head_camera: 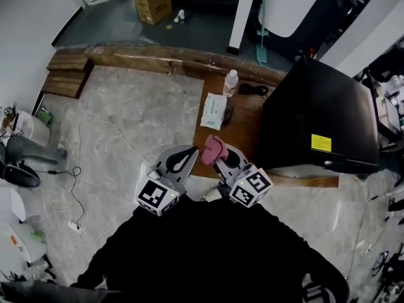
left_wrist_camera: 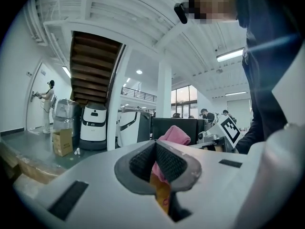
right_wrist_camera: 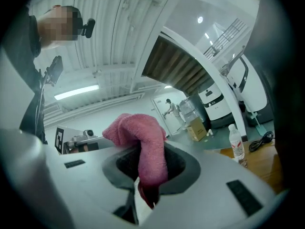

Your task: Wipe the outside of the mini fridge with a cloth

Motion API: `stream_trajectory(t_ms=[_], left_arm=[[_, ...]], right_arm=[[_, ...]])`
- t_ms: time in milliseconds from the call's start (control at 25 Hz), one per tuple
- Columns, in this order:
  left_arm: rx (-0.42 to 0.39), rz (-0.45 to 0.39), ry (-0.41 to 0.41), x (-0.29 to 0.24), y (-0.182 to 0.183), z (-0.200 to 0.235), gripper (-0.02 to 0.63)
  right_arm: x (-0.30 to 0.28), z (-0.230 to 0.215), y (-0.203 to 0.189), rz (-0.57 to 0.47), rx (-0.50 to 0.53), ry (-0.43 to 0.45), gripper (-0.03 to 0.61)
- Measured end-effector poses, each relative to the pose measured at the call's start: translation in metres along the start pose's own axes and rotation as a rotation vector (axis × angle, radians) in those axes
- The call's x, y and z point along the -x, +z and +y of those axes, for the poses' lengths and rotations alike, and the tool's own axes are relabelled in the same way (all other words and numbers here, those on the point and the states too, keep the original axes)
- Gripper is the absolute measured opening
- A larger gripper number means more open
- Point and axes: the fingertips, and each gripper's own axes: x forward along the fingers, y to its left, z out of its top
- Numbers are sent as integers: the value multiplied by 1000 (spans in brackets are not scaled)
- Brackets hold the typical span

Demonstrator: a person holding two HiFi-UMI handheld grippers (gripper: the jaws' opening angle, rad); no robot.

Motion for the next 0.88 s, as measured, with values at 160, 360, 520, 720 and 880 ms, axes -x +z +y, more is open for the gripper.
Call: stream_trajectory(t_ms=[160, 360, 520, 720, 880], left_arm=[[-15, -2, -92, -49, 2, 5, 6], [-36, -18, -267, -120, 12, 25, 6], [-63, -31, -434, -178, 29, 42, 6], [-102, -82, -567, -239, 54, 62, 6], [-121, -102, -656, -276, 66, 62, 6]], right_arm=[[4, -43, 19, -57, -49, -100, 75], [8, -118, 49, -211, -167, -335, 76], [17, -174, 95, -406, -206, -558, 75], [26, -235, 154, -662, -252, -708, 75], [39, -271, 181, -823, -298, -789, 75]])
